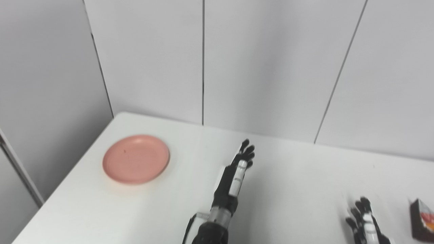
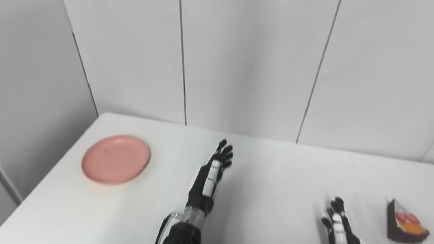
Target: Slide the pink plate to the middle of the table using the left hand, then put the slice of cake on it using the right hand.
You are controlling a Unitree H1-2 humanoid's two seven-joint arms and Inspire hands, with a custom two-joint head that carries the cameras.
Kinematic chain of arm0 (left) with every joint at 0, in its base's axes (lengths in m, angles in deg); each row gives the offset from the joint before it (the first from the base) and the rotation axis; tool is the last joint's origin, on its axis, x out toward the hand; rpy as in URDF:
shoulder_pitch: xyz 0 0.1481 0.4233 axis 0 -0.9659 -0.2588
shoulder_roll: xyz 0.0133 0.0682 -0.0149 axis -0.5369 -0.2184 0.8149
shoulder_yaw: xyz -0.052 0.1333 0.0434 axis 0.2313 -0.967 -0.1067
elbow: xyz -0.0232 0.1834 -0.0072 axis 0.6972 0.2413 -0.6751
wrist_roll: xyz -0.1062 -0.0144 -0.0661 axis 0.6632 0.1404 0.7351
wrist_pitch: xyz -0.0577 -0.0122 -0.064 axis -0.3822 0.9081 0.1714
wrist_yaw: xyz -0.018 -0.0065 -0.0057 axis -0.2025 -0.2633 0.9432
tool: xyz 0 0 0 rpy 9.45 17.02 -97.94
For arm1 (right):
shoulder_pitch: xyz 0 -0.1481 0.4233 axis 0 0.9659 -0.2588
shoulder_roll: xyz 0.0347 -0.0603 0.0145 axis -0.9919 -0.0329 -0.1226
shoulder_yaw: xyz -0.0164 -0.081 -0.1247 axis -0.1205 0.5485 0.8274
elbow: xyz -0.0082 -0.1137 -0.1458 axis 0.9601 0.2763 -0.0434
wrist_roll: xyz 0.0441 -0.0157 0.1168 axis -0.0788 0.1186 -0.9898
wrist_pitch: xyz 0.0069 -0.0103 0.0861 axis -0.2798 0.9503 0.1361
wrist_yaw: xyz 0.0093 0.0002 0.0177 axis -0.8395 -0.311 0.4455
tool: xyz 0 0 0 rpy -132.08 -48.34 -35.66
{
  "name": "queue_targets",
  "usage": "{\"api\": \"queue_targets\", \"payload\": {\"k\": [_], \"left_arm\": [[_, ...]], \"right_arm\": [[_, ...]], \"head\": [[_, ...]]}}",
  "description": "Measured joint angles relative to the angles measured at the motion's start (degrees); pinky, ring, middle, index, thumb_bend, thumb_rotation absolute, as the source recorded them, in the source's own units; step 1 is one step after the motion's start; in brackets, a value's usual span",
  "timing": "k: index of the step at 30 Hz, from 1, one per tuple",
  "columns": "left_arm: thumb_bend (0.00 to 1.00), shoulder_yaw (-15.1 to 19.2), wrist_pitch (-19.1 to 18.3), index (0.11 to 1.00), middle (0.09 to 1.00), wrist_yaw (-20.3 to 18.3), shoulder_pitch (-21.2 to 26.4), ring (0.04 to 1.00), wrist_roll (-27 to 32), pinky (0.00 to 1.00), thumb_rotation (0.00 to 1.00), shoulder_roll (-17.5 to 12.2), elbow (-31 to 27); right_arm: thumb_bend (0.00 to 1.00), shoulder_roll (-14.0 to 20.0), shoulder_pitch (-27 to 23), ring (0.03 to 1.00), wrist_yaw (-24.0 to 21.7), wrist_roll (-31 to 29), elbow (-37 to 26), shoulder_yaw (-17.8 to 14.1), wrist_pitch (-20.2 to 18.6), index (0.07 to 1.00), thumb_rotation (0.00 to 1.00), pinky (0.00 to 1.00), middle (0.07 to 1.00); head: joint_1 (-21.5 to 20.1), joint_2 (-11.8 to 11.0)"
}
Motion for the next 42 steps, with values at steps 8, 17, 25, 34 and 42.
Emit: {"api": "queue_targets", "payload": {"k": [8,17,25,34,42], "left_arm": [[0.71,6.25,-2.06,0.845,0.843,1.46,1.67,0.836,3.02,0.86,1.0,-7.43,-2.03],[0.71,10.01,-8.5,0.8,0.789,6.54,3.56,0.782,0.25,0.88,1.0,-14.19,-7.6],[0.71,11.53,-14.46,0.796,0.786,8.26,2.96,0.777,-3.96,0.8,1.0,-20.76,-11.11],[0.76,14.98,-15.53,0.804,0.794,8.27,1.92,0.795,-3.19,0.81,1.0,-25.34,-7.75],[0.77,17.44,-15.28,0.825,0.815,8.29,1.63,0.82,-2.3,0.83,1.0,-28.99,-3.02]], "right_arm": [[0.3,0.43,-0.94,1.0,-0.7,-0.52,1.5,-0.62,1.6,1.0,1.0,1.0,1.0],[0.26,0.59,-1.78,1.0,-1.18,-1.02,2.23,-0.79,1.89,1.0,1.0,1.0,1.0],[0.25,0.61,-1.45,1.0,-1.21,-1.05,1.93,-1.01,1.89,1.0,1.0,1.0,1.0],[0.22,0.59,-1.37,1.0,-1.24,-1.05,1.83,-1.04,1.89,1.0,1.0,1.0,1.0],[0.19,0.66,-1.26,1.0,-1.66,-1.27,1.75,-1.14,1.89,1.0,1.0,1.0,1.0]], "head": [[0.53,-0.26],[1.32,0.79],[1.58,1.23],[1.58,1.58],[1.76,1.85]]}}
